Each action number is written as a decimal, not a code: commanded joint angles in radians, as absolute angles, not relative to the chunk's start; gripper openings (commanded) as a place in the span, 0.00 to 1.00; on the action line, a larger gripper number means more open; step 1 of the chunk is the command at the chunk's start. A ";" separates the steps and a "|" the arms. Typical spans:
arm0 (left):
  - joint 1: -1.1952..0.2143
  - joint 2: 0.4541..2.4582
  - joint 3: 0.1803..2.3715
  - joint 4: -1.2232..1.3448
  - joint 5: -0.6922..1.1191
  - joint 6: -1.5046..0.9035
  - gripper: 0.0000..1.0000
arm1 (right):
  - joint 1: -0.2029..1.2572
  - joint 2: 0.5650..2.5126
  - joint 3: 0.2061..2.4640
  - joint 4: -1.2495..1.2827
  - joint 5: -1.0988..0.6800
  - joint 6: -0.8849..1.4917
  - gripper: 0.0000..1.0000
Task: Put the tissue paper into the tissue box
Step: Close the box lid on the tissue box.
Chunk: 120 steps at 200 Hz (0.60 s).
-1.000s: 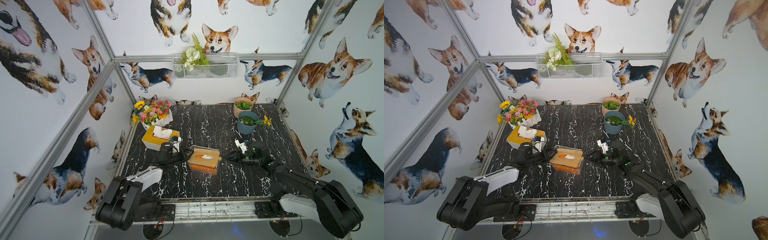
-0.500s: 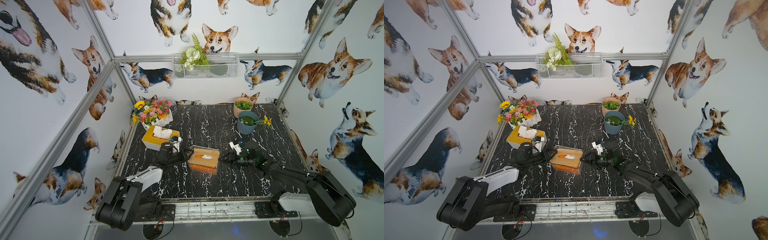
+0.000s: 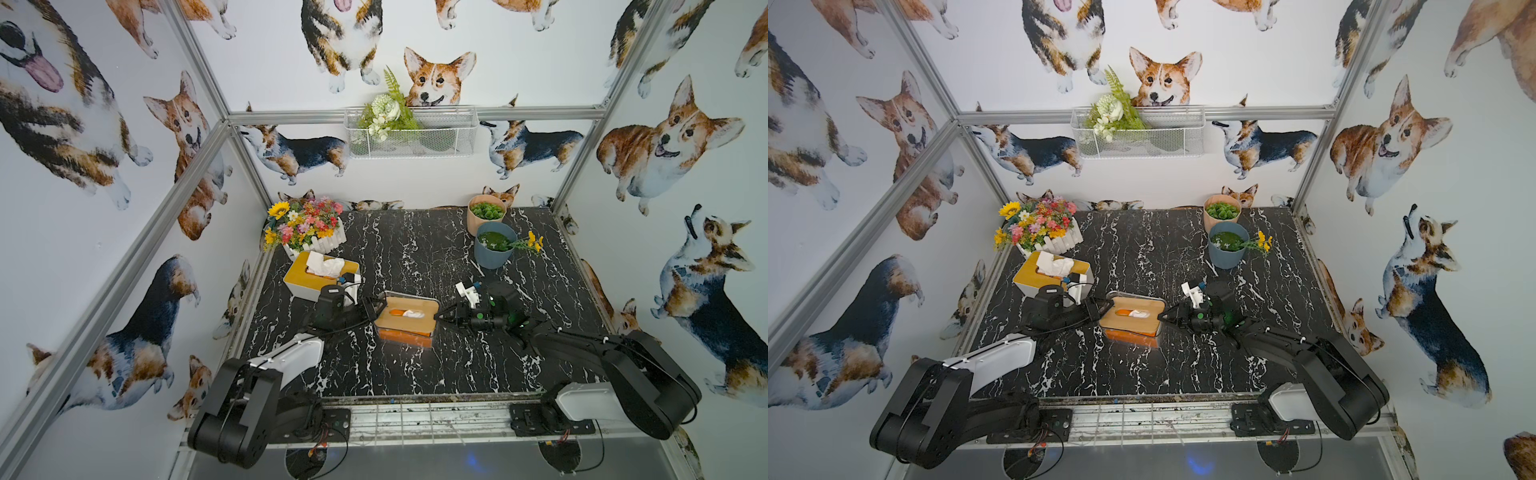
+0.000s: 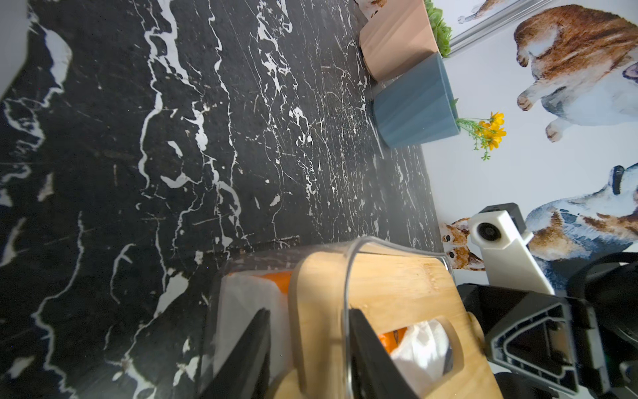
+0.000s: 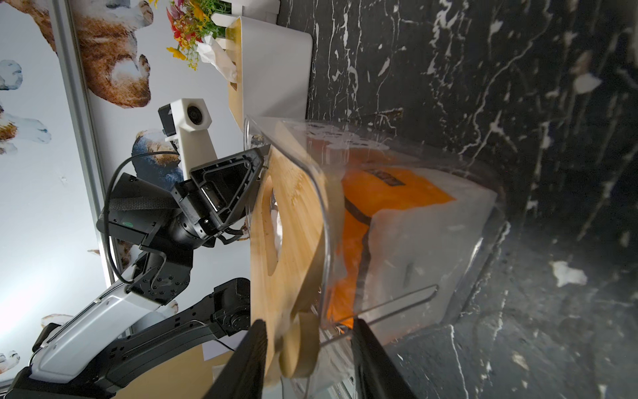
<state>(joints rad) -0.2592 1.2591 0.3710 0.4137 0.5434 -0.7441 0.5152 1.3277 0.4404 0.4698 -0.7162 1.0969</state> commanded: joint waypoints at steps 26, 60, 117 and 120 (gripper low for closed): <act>-0.260 1.249 0.371 0.472 0.605 -0.781 0.50 | 0.514 1.351 0.443 0.522 -0.692 1.071 0.43; -0.260 1.223 0.373 0.481 0.606 -0.793 0.50 | 0.514 1.365 0.443 0.525 -0.689 1.064 0.43; -0.260 1.218 0.370 0.467 0.598 -0.790 0.50 | 0.514 1.381 0.443 0.553 -0.689 1.077 0.42; -0.260 1.223 0.370 0.466 0.599 -0.790 0.50 | 0.514 1.381 0.443 0.554 -0.689 1.078 0.42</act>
<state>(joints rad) -0.2577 1.2110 0.3710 0.4305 0.5518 -0.7906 0.5148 1.3735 0.4404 0.5152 -0.7116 1.0901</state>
